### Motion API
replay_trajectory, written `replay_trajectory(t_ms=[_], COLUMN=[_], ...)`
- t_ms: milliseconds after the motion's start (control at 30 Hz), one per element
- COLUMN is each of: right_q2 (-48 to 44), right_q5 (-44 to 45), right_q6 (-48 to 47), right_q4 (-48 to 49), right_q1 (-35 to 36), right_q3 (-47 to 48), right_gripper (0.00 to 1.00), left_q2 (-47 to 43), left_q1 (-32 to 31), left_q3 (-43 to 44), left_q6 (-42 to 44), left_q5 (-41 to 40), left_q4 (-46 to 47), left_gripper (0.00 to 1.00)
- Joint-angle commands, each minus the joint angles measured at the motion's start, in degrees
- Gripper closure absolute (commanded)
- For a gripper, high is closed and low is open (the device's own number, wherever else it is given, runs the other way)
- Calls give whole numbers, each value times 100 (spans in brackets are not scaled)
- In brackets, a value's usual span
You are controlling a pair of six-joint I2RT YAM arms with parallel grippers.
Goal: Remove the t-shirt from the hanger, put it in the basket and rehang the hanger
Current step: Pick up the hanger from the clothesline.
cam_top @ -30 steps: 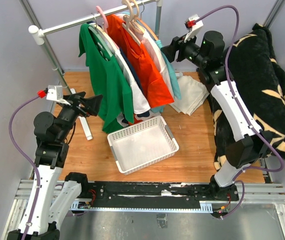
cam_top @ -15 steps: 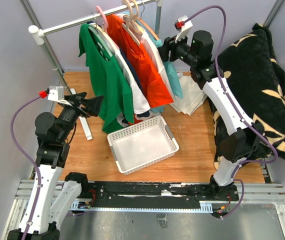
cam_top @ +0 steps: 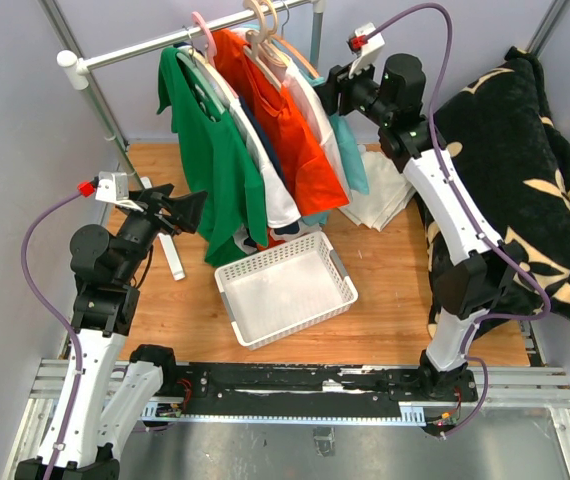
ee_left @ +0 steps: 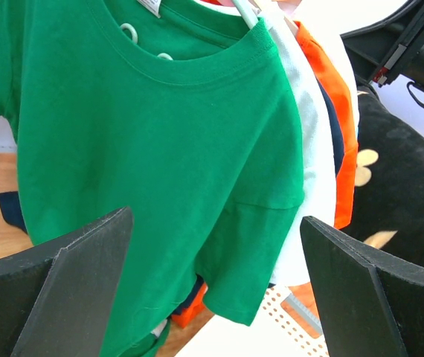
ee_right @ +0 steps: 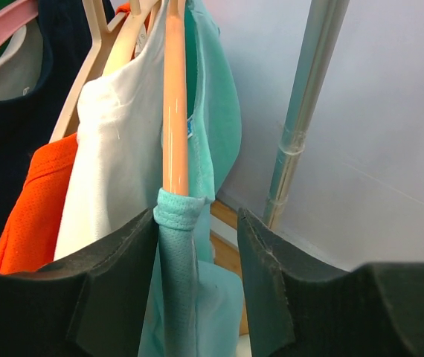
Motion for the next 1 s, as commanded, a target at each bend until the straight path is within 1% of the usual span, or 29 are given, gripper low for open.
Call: replay_trajectory(t_ms=[0,200,433,767,967], right_q2=[85,41,56,98,67], right_q5=[162,325,296,388,491], right_q6=[-150,-290,-362,-351,-376], right_q4=[109,286,524,610,724], right_q1=[233,280,277,270,269], right_q3=[193,16,-121,-150,-220], right_gripper=[54,57,63,75,89], left_q2=[-17,1,9,-8,-17], left_q1=[42,42,42,42,42], left_q3=[-59,-45,-14,-5,-7], left_q6=[12,22,49,86,105], left_q5=[111,130,98,67,62], left_q4=[199,212,193,161,159], left_gripper=[0,0,0,0,0])
